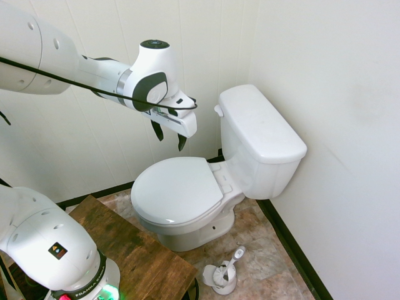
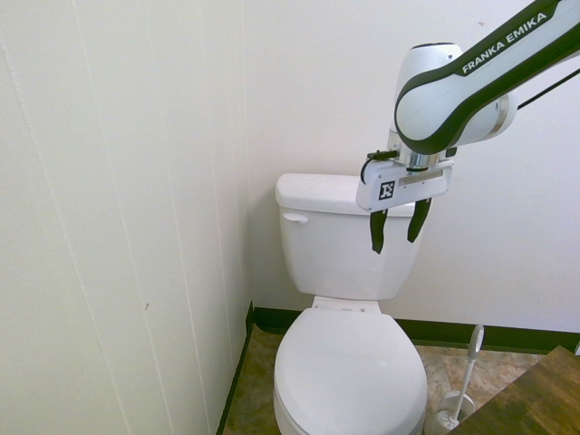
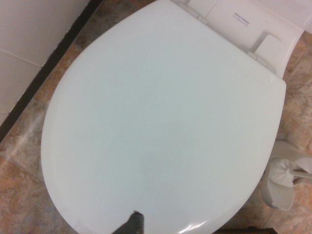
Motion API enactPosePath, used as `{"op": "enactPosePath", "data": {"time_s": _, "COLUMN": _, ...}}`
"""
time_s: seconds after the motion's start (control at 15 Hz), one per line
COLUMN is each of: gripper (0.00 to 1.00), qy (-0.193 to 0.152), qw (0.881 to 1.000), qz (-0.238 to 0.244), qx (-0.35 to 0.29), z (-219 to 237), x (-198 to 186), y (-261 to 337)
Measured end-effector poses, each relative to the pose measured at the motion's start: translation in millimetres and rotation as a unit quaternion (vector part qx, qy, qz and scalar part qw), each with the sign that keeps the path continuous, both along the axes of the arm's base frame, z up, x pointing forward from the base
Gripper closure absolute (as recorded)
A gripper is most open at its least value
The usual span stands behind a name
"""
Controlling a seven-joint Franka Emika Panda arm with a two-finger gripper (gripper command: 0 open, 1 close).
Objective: Flush the toilet
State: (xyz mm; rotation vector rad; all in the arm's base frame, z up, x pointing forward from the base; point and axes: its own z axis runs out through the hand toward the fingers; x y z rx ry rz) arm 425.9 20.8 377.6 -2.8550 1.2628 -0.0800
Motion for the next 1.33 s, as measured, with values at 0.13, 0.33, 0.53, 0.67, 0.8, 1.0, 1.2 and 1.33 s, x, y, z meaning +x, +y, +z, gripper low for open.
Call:
{"op": "enactPosePath", "data": {"time_s": 0.13, "gripper": 0.0, "qy": 0.002, "qw": 1.0, "qz": 0.001, "qx": 0.0, "z": -2, "x": 1, "y": 1}}
{"op": "enactPosePath", "data": {"time_s": 0.33, "gripper": 0.0, "qy": -0.007, "qw": 1.0, "qz": -0.011, "qx": 0.002, "z": 0, "x": 15, "y": 17}}
{"op": "enactPosePath", "data": {"time_s": 0.53, "gripper": 0.0, "qy": -0.023, "qw": 0.999, "qz": -0.046, "qx": 0.009, "z": 2, "x": 52, "y": 48}}
{"op": "enactPosePath", "data": {"time_s": 0.67, "gripper": 0.0, "qy": -0.032, "qw": 0.996, "qz": -0.077, "qx": 0.008, "z": -6, "x": 84, "y": 62}}
{"op": "enactPosePath", "data": {"time_s": 0.8, "gripper": 0.0, "qy": -0.043, "qw": 0.994, "qz": -0.1, "qx": 0.009, "z": -14, "x": 123, "y": 72}}
{"op": "enactPosePath", "data": {"time_s": 1.0, "gripper": 0.0, "qy": -0.061, "qw": 0.991, "qz": -0.123, "qx": 0.005, "z": -21, "x": 179, "y": 78}}
{"op": "enactPosePath", "data": {"time_s": 1.2, "gripper": 0.0, "qy": -0.078, "qw": 0.987, "qz": -0.14, "qx": 0.006, "z": -23, "x": 223, "y": 73}}
{"op": "enactPosePath", "data": {"time_s": 1.33, "gripper": 1.0, "qy": -0.087, "qw": 0.984, "qz": -0.153, "qx": 0.003, "z": -22, "x": 242, "y": 70}}
